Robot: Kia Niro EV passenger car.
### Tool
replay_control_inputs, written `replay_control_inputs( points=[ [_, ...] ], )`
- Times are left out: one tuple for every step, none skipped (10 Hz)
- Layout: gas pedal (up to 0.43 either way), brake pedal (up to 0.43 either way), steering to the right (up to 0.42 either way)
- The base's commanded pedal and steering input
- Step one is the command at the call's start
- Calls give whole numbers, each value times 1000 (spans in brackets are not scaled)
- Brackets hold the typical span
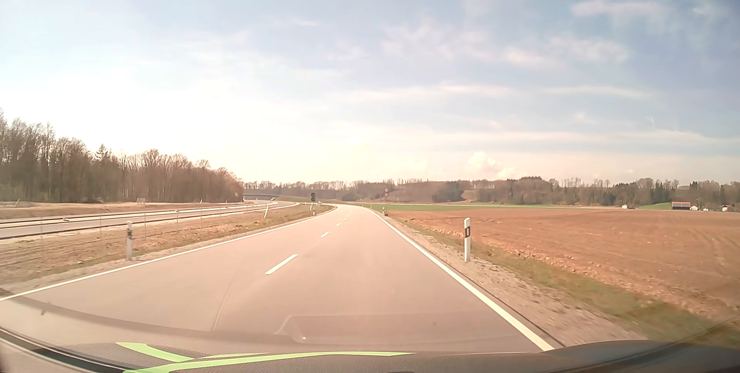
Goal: Follow the waypoints while adhering to traffic rules and regulations
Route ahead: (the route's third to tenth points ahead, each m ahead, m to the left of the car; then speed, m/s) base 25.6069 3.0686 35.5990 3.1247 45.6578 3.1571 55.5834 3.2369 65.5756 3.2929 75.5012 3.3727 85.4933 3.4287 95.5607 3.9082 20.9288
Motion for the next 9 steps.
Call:
replay_control_inputs(
  points=[
    [157,0,-2],
    [169,0,-2],
    [169,0,-2],
    [169,0,-2],
    [118,0,-2],
    [0,0,-2],
    [0,0,-2],
    [0,0,-2],
    [0,0,-2]
  ],
)
